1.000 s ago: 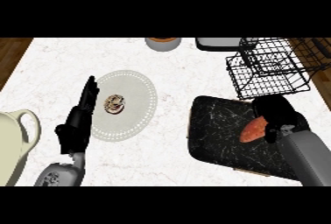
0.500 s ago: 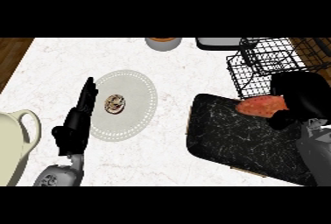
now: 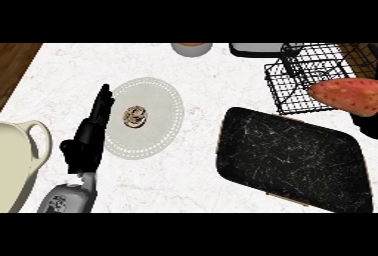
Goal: Pick the sweet potato from the tray and place it in the tiered basket
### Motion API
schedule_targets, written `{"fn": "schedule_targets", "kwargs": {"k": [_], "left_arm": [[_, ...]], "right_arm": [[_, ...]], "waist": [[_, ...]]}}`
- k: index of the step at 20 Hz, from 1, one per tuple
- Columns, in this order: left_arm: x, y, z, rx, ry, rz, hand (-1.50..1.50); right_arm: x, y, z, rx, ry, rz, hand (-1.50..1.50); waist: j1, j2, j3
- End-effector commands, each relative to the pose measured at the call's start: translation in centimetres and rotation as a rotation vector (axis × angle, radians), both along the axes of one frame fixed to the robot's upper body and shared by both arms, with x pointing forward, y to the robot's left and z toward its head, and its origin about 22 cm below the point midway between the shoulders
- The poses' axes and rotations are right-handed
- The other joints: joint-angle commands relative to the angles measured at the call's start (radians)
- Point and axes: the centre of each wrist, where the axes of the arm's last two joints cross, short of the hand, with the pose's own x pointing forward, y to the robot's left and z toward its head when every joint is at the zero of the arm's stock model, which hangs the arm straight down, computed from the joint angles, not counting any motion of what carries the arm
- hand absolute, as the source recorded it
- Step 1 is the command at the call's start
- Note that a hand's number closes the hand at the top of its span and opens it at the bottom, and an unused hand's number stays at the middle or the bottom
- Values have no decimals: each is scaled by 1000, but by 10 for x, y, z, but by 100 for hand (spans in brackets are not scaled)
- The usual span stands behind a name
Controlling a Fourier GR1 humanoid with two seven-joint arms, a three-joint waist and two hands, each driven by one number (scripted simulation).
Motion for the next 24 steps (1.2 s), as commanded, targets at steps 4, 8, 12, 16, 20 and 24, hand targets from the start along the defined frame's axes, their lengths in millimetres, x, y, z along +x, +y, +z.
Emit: {"fn": "schedule_targets", "kwargs": {"k": [4, 8, 12, 16, 20, 24], "left_arm": [[-1, -14, 12, 5, -10, -12, 0], [9, -19, -12, 11, -4, -16, 0], [10, -18, 9, 5, -22, -28, 0], [1, -5, 12, 1, -20, -34, 0], [-1, 1, 10, -10, -5, -31, 0], [2, -1, -10, -6, -23, -33, 0]], "right_arm": [[3, -21, 32, 280, -50, 21, 150], [35, -10, 29, 212, -44, 5, 150], [70, -25, 24, 197, -61, -47, 150], [79, -57, 14, 141, -57, -72, 150], [106, -64, 5, 115, -84, -79, 150], [126, -68, -20, 56, -62, -97, 150]], "waist": [[6, 1, 2], [12, 6, 1], [21, 9, 2], [21, 7, 2], [27, 9, 2], [26, 11, 1]]}}
